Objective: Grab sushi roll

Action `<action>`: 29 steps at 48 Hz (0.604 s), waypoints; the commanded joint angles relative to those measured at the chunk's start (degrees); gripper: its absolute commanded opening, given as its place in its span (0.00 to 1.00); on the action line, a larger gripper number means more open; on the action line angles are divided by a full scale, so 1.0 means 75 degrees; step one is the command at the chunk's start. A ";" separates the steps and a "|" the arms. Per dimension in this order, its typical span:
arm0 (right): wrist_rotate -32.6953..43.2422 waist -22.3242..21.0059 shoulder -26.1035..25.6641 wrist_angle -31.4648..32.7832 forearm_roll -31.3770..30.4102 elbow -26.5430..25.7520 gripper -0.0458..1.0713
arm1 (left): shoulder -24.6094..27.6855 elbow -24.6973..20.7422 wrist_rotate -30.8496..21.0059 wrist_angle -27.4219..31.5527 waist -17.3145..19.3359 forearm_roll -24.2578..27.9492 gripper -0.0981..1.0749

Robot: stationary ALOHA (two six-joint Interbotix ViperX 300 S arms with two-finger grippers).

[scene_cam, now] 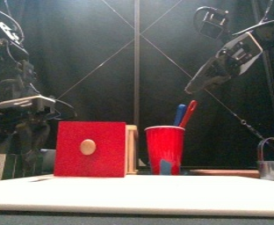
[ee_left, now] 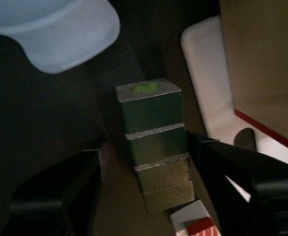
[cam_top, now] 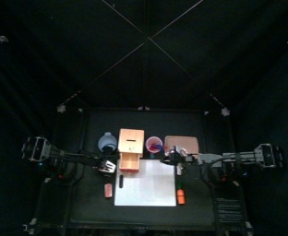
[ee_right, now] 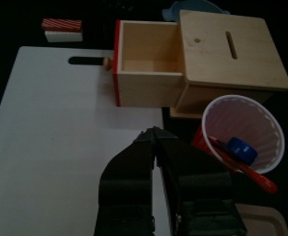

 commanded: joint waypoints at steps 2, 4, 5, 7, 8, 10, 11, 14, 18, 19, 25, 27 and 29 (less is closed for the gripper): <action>0.0012 -0.0012 -0.0059 -0.0059 0.0023 -0.0070 0.07 | -0.0047 -0.0141 0.0000 0.0082 -0.0012 0.0012 0.81; 0.0012 -0.0012 -0.0059 -0.0059 0.0035 -0.0070 0.07 | -0.0082 -0.0129 -0.0012 0.0141 -0.0012 0.0012 0.77; 0.0012 -0.0012 -0.0047 -0.0059 0.0023 -0.0070 0.07 | -0.0094 -0.0129 0.0000 0.0164 0.0000 0.0012 0.76; 0.0012 0.0000 -0.0059 -0.0059 0.0047 -0.0070 0.07 | -0.0141 -0.0141 0.0023 0.0234 -0.0012 0.0023 0.73; 0.0012 0.0000 -0.0047 -0.0059 0.0047 -0.0059 0.07 | -0.0164 -0.0152 0.0047 0.0270 -0.0012 0.0035 0.72; 0.0023 0.0000 -0.0059 -0.0059 0.0047 -0.0059 0.07 | -0.0270 -0.0211 0.0129 0.0375 -0.0035 0.0105 0.71; 0.0023 0.0000 -0.0047 -0.0059 0.0047 -0.0047 0.07 | -0.0352 -0.0234 0.0164 0.0422 -0.0035 0.0164 0.70; 0.0023 0.0012 -0.0047 -0.0059 0.0059 -0.0047 0.07 | -0.0656 -0.0363 0.0270 0.0621 -0.0141 0.0551 0.70; 0.0023 0.0012 -0.0059 -0.0059 0.0059 -0.0047 0.07 | -0.1219 -0.0586 0.0492 0.1113 -0.0293 0.1219 0.70; 0.0023 0.0012 -0.0047 -0.0059 0.0059 -0.0047 0.07 | -0.1348 -0.0633 0.0551 0.1254 -0.0305 0.1324 0.70; 0.0023 0.0023 -0.0059 -0.0059 0.0059 -0.0047 0.07 | -0.2168 -0.0844 0.1207 0.2098 -0.0316 0.1687 0.70; 0.0023 0.0023 -0.0059 -0.0059 0.0059 -0.0047 0.07 | -0.2402 -0.0926 0.1559 0.2309 -0.0293 0.1699 0.70; 0.0023 0.0023 -0.0047 -0.0059 0.0059 -0.0047 0.07 | -0.2613 -0.1031 0.1945 0.2484 -0.0246 0.1664 0.70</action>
